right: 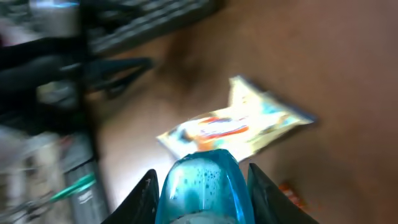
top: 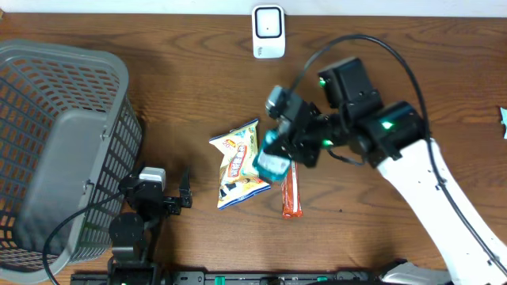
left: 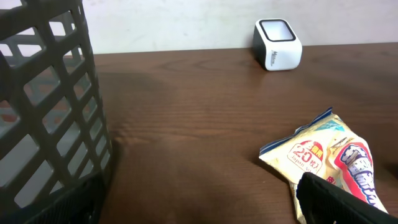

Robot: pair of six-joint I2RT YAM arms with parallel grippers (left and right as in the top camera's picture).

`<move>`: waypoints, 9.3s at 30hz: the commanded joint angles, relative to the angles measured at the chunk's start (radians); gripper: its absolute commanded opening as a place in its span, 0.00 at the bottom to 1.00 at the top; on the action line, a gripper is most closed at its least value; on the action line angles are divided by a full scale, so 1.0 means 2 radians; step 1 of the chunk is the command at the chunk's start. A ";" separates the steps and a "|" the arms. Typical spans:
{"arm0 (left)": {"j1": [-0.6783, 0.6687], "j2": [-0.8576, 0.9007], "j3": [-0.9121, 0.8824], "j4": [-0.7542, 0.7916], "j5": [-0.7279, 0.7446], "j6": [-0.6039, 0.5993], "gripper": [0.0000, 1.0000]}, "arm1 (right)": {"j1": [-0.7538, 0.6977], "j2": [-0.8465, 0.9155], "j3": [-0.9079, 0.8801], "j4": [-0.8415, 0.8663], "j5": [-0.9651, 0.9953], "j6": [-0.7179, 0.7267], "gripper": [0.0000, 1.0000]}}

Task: Scan the item barcode

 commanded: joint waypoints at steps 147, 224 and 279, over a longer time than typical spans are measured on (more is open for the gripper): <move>0.001 -0.001 -0.014 -0.006 -0.001 -0.002 0.98 | 0.142 0.294 -0.112 -0.157 0.312 0.462 0.01; 0.001 -0.001 -0.014 -0.006 -0.001 -0.002 0.98 | -0.084 0.125 -0.226 0.100 0.354 0.733 0.58; 0.001 -0.001 -0.014 -0.006 -0.001 -0.002 0.98 | -0.184 -0.029 -0.323 0.428 -0.210 0.352 0.01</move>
